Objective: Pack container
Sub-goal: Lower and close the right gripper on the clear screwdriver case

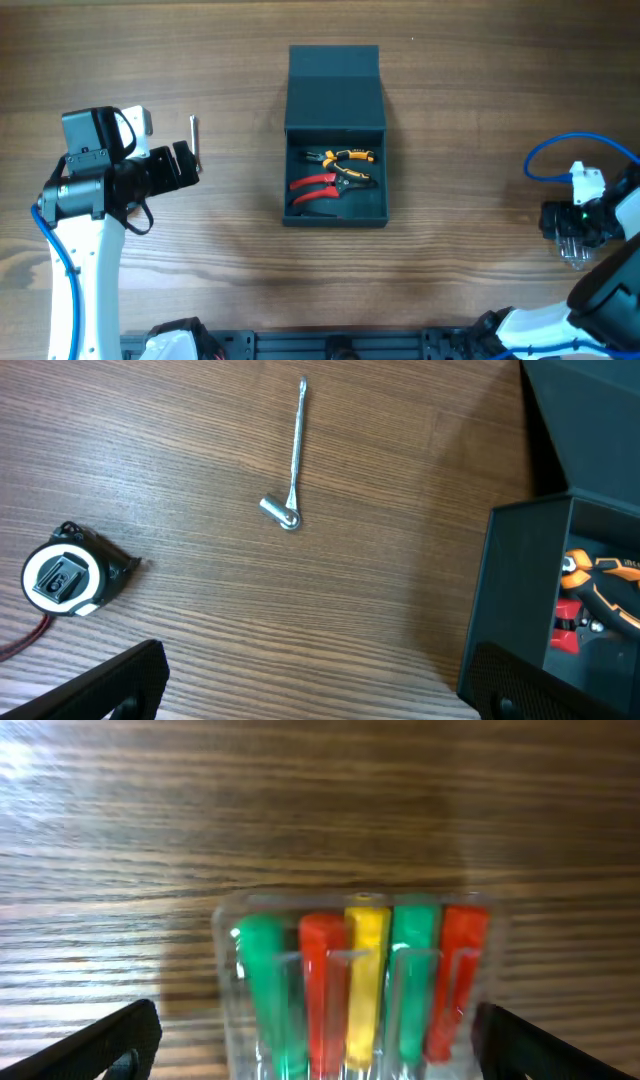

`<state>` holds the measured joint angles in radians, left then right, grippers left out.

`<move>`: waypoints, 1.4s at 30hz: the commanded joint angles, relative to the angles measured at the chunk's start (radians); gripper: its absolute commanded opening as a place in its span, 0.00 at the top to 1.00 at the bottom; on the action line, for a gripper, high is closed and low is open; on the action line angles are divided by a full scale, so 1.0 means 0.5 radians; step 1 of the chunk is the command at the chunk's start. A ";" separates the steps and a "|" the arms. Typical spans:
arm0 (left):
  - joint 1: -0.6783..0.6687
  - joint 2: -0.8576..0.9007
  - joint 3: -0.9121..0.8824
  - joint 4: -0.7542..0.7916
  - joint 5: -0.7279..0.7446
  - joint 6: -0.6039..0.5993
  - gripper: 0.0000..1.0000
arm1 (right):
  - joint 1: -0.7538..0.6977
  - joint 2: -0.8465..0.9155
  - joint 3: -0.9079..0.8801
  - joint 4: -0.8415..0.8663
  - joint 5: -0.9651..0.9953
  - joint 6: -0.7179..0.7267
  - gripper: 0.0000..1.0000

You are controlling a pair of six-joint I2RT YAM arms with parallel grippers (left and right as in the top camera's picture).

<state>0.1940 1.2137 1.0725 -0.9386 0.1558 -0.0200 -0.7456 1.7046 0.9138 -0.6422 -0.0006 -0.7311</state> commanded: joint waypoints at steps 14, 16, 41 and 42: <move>0.012 -0.003 0.042 -0.026 0.038 0.011 0.00 | -0.009 0.081 -0.012 0.043 -0.159 0.070 0.39; 0.012 -0.003 0.042 -0.039 0.038 0.011 0.00 | -0.009 0.081 -0.012 0.052 -0.159 0.108 0.40; 0.012 -0.003 0.042 -0.040 0.038 0.011 0.00 | -0.008 0.080 -0.004 0.114 -0.217 0.332 0.75; 0.012 -0.003 0.042 -0.040 0.038 0.011 0.00 | -0.008 0.079 0.000 0.114 -0.231 0.336 0.81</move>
<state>0.1940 1.2137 1.0725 -0.9581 0.1558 -0.0200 -0.7490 1.7229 0.9150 -0.5926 -0.0608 -0.6155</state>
